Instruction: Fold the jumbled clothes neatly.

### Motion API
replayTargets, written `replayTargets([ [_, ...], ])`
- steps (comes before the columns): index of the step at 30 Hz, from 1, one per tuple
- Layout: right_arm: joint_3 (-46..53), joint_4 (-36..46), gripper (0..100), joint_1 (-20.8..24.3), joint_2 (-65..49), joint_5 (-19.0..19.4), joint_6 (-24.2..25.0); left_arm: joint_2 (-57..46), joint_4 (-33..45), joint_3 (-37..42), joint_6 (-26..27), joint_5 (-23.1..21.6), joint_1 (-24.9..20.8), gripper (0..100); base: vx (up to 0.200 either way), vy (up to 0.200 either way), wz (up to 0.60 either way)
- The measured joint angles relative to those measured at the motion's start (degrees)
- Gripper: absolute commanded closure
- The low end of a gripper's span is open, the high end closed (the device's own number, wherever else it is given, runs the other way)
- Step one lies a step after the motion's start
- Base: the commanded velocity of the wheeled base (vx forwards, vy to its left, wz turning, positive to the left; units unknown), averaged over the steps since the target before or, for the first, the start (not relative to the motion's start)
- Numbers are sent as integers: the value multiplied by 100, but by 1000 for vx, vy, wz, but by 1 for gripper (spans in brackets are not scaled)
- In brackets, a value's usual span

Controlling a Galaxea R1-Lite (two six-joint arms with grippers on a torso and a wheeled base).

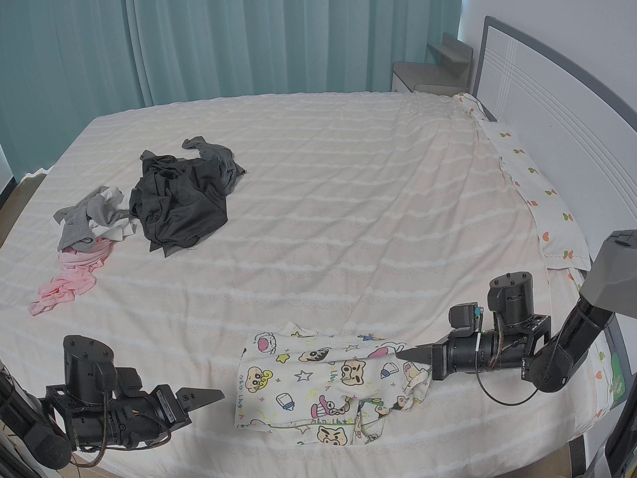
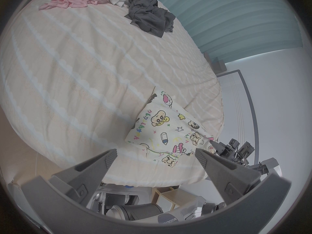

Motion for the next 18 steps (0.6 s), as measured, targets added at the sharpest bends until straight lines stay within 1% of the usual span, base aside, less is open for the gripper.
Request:
replayTargets([
  [2, -85, 41, 100, -71, 29, 111, 7, 10, 0, 0, 0, -2, 0, 0, 0, 0, 0],
  [4, -160, 72, 100, -118, 68, 144, 13, 20, 0, 0, 0, -2, -6, 0, 0, 0, 0],
  [5, -191, 99, 0, -127, 94, 152, 18, 23, 0, 0, 0, -5, -6, 0, 0, 0, 0],
  [11, -339, 124, 0, -165, 278, 158, 119, 54, 2, 0, 0, -5, -13, 0, 0, 0, 0],
  [18, -371, -108, 0, -421, 328, 115, 673, 128, 2, 0, 0, -5, -15, 0, 0, 0, 0],
])
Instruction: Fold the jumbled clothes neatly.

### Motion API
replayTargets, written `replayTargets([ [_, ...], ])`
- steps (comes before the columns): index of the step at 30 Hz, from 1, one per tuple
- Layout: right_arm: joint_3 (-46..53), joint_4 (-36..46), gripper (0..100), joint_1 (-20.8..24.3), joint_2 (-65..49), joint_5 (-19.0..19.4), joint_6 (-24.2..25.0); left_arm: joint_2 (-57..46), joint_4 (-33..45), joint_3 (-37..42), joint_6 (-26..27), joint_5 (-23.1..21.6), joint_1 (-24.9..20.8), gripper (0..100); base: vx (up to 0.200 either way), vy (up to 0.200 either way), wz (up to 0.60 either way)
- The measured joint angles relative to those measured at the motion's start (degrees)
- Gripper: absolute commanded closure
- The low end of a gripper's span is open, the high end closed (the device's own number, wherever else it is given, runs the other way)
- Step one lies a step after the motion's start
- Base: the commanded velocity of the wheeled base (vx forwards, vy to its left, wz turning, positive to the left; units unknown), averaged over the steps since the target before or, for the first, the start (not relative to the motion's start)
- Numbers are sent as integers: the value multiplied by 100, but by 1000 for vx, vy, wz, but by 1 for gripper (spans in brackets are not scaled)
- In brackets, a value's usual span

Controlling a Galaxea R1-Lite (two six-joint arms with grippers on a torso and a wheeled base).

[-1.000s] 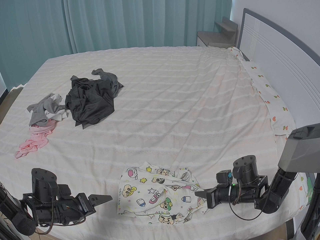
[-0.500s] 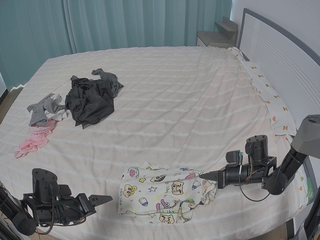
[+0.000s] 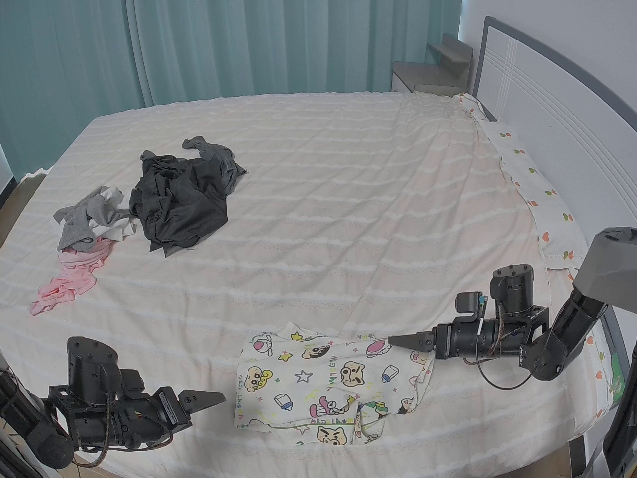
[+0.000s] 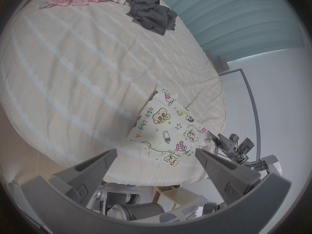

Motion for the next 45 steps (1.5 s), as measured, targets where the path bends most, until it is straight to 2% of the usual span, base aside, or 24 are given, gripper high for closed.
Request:
replayTargets([
  [2, 1, -112, 0, -171, -6, -90, 112, 13, -2, 0, 0, 0, 0, 0, 0, 0, 0],
  [6, 65, -208, 0, -489, -48, -534, 276, 38, -5, 0, 2, 0, 0, 0, 0, 0, 0],
  [11, 491, -236, 0, -640, -218, -666, 421, 55, -16, 0, 24, 10, -22, 0, 0, 0, 0],
  [16, 1150, -266, 0, -373, -472, -696, 574, 49, -134, 0, 30, 46, -105, 0, 0, 0, 0],
  [23, 1698, -329, 0, 149, -601, -723, 1012, 51, -205, 0, -11, 66, -158, 0, -171, 0, 0],
  [29, 1735, -995, 0, 346, -334, -772, 1078, 61, -205, 2, -17, 68, -158, 0, 0, 0, 0],
  [34, 1671, -1692, 0, 549, 52, -1141, 1231, 72, -205, 2, -17, 65, -158, 0, 0, 0, 0],
  [45, 1409, -1813, 0, 746, 592, -1273, 1284, 140, -205, 0, -11, 66, -158, 0, 0, 0, 0],
])
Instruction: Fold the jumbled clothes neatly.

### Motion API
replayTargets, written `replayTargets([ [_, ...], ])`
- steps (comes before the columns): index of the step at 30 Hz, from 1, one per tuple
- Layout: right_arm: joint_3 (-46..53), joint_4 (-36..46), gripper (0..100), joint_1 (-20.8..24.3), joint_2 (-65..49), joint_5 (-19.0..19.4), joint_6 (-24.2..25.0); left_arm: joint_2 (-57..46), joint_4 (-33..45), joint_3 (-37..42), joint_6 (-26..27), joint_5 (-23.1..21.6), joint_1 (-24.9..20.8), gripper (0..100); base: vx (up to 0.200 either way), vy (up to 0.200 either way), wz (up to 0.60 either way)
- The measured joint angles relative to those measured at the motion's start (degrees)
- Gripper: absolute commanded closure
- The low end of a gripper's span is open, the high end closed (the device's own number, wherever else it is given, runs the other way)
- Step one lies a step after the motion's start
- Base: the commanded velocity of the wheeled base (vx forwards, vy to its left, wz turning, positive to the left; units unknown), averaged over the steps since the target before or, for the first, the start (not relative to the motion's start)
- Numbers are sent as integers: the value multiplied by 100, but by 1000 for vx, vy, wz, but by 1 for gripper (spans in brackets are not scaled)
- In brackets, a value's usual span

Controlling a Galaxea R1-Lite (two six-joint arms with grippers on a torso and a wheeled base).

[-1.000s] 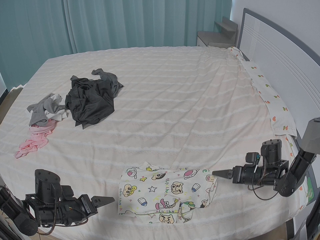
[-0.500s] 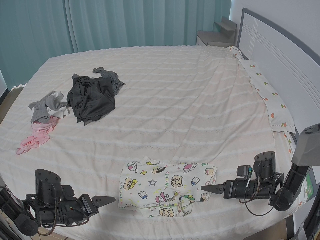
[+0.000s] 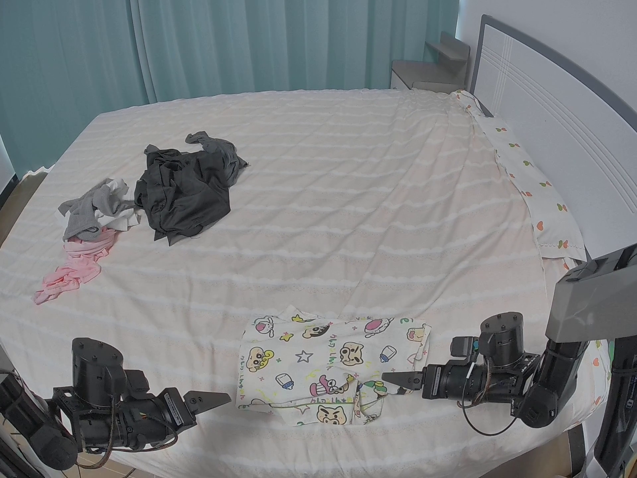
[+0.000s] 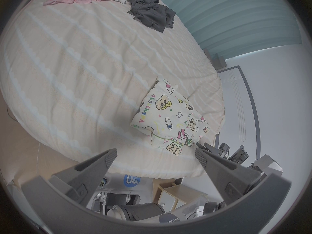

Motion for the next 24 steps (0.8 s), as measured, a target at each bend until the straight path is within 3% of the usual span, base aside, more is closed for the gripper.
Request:
replayTargets([
  [24, -400, -7, 0, -187, 449, -4, -35, 140, 0, 2, 5, -6, 22, 0, 0, 0, 0],
])
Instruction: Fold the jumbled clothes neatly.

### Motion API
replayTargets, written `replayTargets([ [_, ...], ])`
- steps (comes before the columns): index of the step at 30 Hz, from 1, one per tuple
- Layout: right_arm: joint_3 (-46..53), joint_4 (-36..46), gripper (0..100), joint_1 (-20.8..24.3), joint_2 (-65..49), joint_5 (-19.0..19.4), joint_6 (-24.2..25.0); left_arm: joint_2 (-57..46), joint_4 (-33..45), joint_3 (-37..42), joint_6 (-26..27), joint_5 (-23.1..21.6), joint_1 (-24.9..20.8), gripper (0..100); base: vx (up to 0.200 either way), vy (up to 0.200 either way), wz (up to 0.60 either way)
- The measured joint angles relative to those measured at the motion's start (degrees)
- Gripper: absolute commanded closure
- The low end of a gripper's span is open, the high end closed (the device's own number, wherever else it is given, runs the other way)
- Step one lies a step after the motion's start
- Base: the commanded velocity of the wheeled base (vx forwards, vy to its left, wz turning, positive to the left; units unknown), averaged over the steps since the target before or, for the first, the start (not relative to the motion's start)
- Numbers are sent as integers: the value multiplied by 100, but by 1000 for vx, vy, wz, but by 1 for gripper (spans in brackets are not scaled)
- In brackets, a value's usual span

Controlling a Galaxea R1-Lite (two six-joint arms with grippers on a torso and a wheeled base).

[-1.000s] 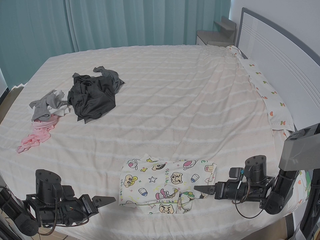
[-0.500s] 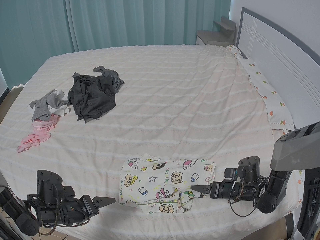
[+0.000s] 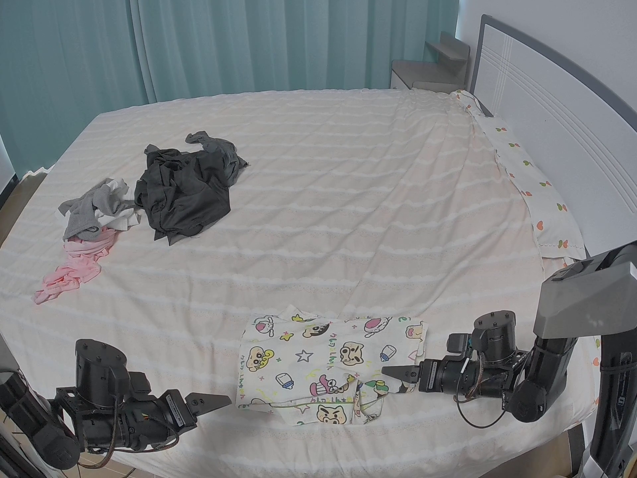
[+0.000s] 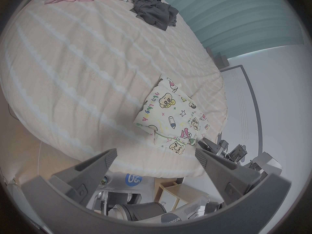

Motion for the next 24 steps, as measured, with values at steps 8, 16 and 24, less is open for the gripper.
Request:
replayTargets([
  [8, -24, 16, 100, 171, 22, 4, -13, 9, -9, 0, 2, 0, 11, 0, 0, 0, 0],
  [16, 46, 5, 100, 230, 41, 12, -24, 11, -11, 0, 0, 0, 22, 0, 0, 0, 0],
  [24, 343, 7, 100, 162, -182, 307, 29, 11, -11, -2, 0, 0, 29, 0, 0, 0, 0],
])
